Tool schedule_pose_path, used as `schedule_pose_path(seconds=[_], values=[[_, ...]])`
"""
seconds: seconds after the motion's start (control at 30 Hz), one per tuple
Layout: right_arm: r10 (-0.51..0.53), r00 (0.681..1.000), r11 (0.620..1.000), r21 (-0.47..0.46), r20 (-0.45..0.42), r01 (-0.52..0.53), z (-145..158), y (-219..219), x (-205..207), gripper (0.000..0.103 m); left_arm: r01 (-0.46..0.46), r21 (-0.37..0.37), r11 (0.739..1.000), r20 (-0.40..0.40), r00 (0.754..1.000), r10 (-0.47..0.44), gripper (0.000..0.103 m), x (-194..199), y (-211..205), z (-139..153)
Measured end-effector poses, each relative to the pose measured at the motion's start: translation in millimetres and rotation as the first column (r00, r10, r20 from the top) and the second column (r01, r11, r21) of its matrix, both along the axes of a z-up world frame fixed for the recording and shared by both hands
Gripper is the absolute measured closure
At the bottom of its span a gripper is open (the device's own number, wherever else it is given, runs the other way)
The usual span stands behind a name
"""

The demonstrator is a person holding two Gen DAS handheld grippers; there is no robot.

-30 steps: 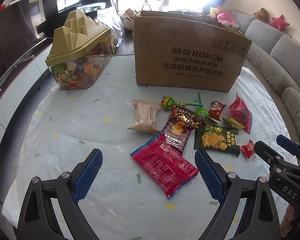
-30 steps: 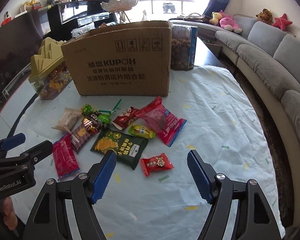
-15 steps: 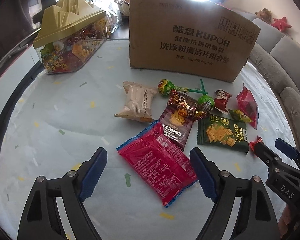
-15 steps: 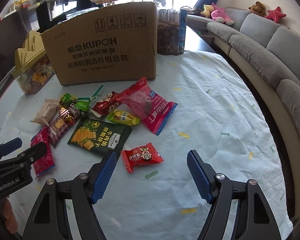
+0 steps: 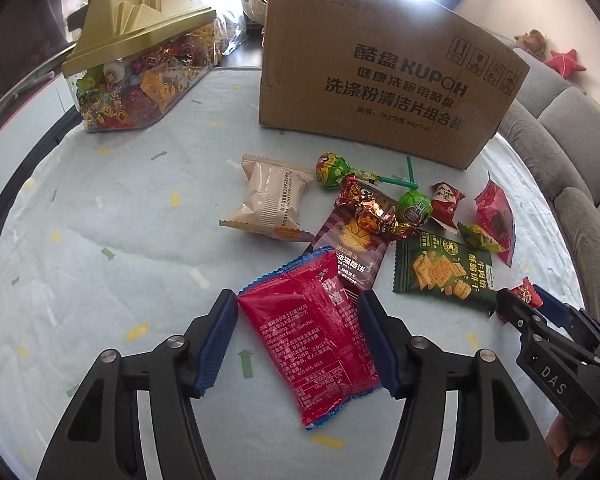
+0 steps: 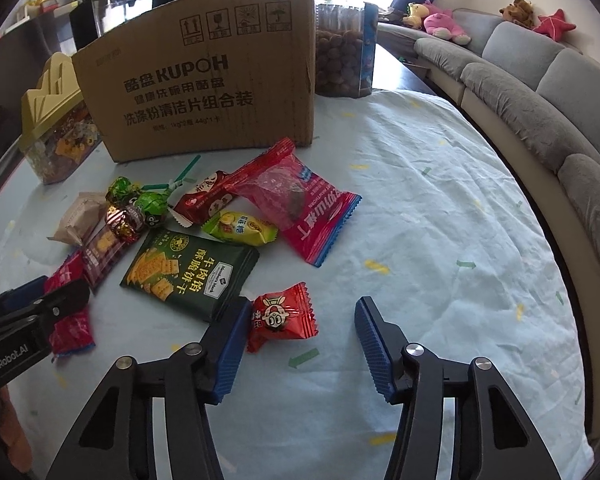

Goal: Organize snacks
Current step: 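Grasp the second red bag with the left tool while the right tool grasps a small red candy packet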

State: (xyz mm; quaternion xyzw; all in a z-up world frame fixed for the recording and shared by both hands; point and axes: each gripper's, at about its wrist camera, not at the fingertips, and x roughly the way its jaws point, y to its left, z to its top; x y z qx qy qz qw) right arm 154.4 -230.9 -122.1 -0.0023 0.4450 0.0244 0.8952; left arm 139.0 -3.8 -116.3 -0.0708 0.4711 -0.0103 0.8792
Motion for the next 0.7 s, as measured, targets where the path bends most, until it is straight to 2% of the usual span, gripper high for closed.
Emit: schedule_pose_path(seconds=[0.07, 0.27, 0.5, 0.7], values=[[0.008, 1.0, 1.0, -0.003, 0.004, -0.008, 0, 2, -1, 0.061, 0.001, -0.005, 1.0, 0.002, 1.0, -0.001, 0.047, -1, 1, 0], [0.035, 0.999, 0.999, 0.017, 0.002, -0.035, 2, 8, -5, 0.084, 0.009, -0.005, 1.0, 0.0, 1.0, -0.009, 0.049, -7, -1, 1], [0.043, 0.999, 0.998, 0.042, 0.011, -0.043, 7, 9, -15, 0.086, 0.026, 0.001, 1.0, 0.019, 0.999, -0.026, 0.052, -17, -4, 9], [0.065, 0.997, 0.995, 0.07, 0.044, -0.068, 23, 12, -25, 0.086, 0.049, -0.011, 0.999, 0.058, 0.997, -0.048, 0.053, -24, -7, 24]])
